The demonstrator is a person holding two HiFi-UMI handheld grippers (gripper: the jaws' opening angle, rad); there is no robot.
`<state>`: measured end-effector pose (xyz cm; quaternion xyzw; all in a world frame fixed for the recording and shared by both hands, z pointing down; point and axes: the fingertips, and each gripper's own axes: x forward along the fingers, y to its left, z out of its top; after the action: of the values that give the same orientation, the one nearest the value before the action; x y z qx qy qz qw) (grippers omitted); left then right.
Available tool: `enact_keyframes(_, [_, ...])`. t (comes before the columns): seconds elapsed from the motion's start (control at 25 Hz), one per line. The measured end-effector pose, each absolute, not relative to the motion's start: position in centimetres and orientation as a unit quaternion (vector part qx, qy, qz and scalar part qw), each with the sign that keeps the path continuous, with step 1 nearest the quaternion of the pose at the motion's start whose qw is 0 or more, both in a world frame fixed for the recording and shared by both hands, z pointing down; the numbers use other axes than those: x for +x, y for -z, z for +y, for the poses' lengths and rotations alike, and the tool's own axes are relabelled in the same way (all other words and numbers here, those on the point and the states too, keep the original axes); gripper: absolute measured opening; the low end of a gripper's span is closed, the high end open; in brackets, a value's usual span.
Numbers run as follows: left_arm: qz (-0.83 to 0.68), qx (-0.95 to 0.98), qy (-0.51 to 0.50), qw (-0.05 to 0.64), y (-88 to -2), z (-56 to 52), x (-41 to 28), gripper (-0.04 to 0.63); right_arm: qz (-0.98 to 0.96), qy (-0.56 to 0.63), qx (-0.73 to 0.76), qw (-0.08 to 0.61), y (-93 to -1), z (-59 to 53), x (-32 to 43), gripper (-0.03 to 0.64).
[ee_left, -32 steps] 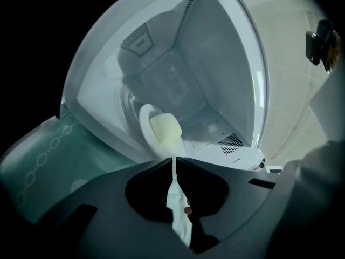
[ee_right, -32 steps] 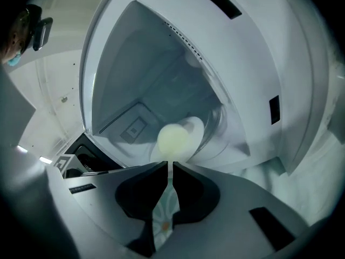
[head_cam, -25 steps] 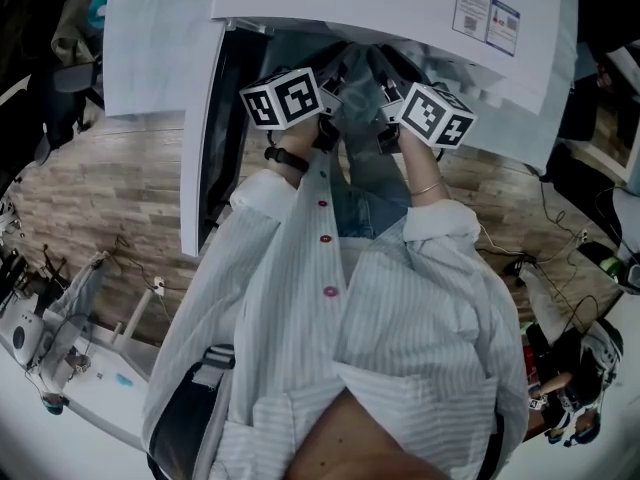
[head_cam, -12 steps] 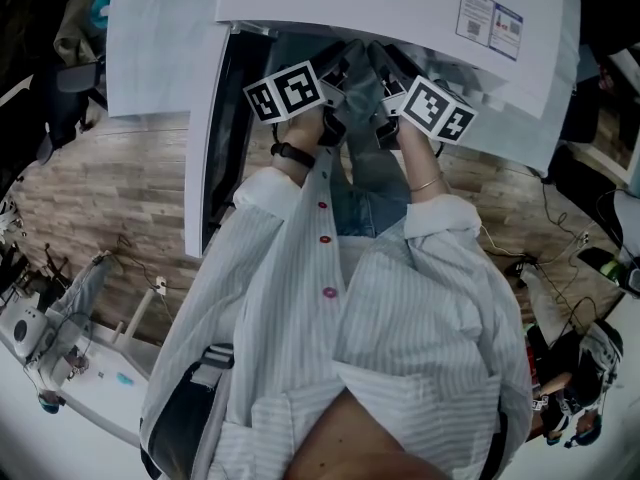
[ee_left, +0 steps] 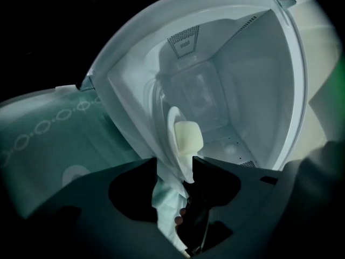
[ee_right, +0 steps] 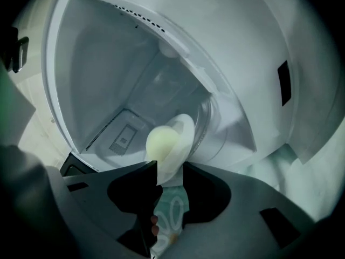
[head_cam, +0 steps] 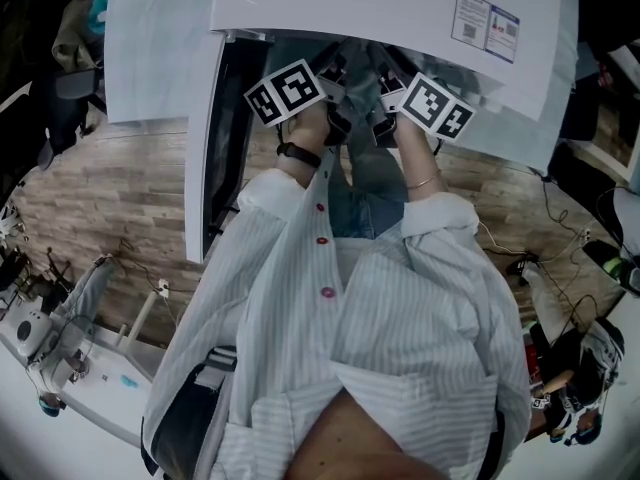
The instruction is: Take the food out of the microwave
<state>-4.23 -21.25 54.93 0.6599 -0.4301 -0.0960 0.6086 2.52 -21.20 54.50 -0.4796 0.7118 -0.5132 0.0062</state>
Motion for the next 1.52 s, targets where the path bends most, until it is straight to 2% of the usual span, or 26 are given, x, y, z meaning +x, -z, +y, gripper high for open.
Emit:
enact_keyframes(0.2, [-0.448,0.638,0.095,0.619,-55.6,-21.5,-4.3,0.203,0.706,0.516,-0.485,-0.001,-55.0,-21.4,2.8,0.147])
enact_keyframes(0.28, [-0.456,0.631,0.093,0.621,-55.8,-21.5,-4.5,0.183,0.702,0.520,-0.486,-0.003,-55.2,-21.4,2.9,0.117])
enact_keyframes(0.32, [-0.460,0.629,0.092,0.620,-55.9,-21.4,-4.6,0.163,0.701,0.523,-0.485,-0.003,-55.2,-21.4,2.9,0.116])
enact_keyframes(0.72, [-0.467,0.625,0.095,0.618,-55.6,-21.1,-4.8,0.141,0.697,0.535,-0.478,0.007,-55.0,-21.0,2.5,0.104])
enact_keyframes(0.8, [-0.469,0.631,0.095,0.610,-55.2,-20.7,-4.5,0.121,0.697,0.536,-0.476,0.007,-54.9,-20.5,2.6,0.101])
enact_keyframes(0.88, [-0.470,0.638,0.093,0.603,-54.9,-20.7,-4.0,0.069,0.696,0.539,-0.475,0.009,-54.9,-20.4,2.9,0.098])
enact_keyframes(1.52, [-0.450,0.641,0.100,0.614,-54.5,-19.5,-5.0,0.055,0.678,0.555,-0.481,0.034,-54.7,-18.9,1.9,0.089])
